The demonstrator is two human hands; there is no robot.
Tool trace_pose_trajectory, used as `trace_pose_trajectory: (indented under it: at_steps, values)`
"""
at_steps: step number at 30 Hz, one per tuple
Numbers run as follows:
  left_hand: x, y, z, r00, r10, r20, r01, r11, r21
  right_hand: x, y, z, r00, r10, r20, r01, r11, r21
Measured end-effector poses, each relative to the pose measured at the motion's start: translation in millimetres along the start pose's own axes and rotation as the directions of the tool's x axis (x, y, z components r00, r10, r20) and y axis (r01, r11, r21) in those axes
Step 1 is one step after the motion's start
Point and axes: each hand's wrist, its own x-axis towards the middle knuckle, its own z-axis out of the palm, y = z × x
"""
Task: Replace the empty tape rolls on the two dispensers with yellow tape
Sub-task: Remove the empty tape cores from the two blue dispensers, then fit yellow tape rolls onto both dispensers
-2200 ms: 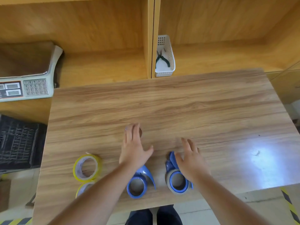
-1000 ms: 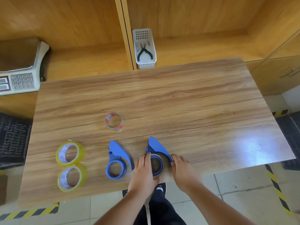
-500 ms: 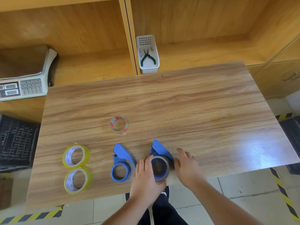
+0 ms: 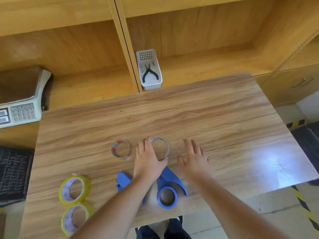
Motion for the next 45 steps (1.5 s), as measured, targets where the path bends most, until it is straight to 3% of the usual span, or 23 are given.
trace_pose_trajectory:
  at_steps: [9, 20, 28, 32, 35, 39, 45]
  values:
    - [51, 0, 36, 0.992, -0.06, 0.113, 0.054, 0.997, 0.056, 21, 2, 10, 0.999, 0.034, 0.031, -0.034, 0.999, 0.015]
    - [71, -6, 51, 0.984, -0.101, 0.146, 0.097, 0.995, 0.039, 19, 8, 20, 0.995, 0.059, 0.086, -0.058, 0.998, -0.01]
    - [42, -26, 20, 0.996, 0.07, 0.05, -0.076, 0.987, 0.142, 10, -27, 23, 0.998, -0.014, 0.054, 0.016, 0.999, -0.03]
    - [15, -51, -16, 0.995, 0.098, -0.031, -0.089, 0.971, 0.221, 1, -58, 36, 0.995, -0.094, 0.044, 0.097, 0.994, -0.06]
    - [-8, -84, -48, 0.996, 0.024, -0.084, -0.003, 0.97, 0.242, -13, -85, 52, 0.987, -0.15, 0.063, 0.154, 0.986, -0.07]
    - [-40, -143, -84, 0.963, -0.175, -0.206, 0.221, 0.95, 0.222, -32, -114, 78, 0.968, -0.23, 0.098, 0.232, 0.973, -0.009]
    - [-72, -232, -119, 0.797, -0.548, -0.254, 0.565, 0.825, -0.006, -62, -133, 116, 0.95, -0.269, 0.158, 0.275, 0.961, -0.018]
